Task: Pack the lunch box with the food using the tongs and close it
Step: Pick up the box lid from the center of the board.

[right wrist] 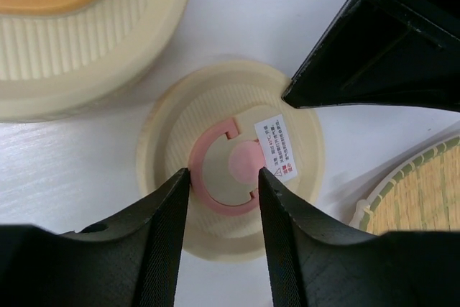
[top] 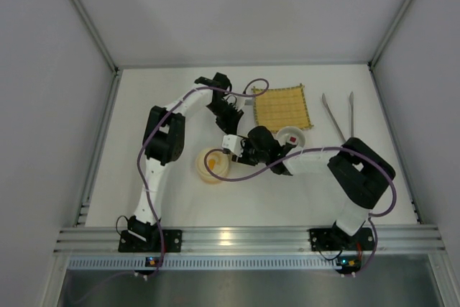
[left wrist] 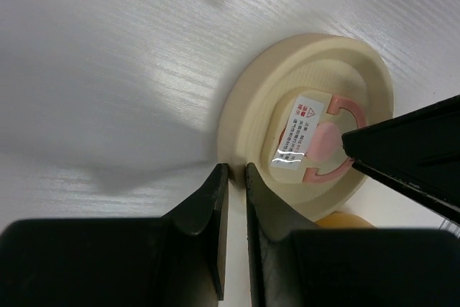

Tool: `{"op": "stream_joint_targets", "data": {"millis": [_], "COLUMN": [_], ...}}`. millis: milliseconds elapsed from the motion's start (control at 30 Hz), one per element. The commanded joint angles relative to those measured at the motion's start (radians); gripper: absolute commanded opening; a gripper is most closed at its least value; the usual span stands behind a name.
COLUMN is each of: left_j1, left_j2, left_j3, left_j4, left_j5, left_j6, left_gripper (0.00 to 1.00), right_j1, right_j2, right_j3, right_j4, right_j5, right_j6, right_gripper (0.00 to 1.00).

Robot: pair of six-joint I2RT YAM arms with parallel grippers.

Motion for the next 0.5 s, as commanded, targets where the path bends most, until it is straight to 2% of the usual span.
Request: {"op": "stream_joint_targets", "data": {"millis": [0,467], "left_j1": [-0.037,-0.047], "left_j2": [-0.002,-0.031], "left_j3": [-0.05,-0.091], "left_j4": [-0.064,-0.05], "left_j5": [0.011,-0.012], "left_j6": [0.044,0.067], "left_gripper": [0.02,0.01], "right_j1": [-0.004,-0.004], "right_j2": [-0.073,-0.112], "right_j3": [0.006,0.011], "right_j4": [0.226,0.282], "right_j5": [0.119,0.165], "right_j6": [-0.031,-0.037], "right_gripper": [0.41,0.39]}}
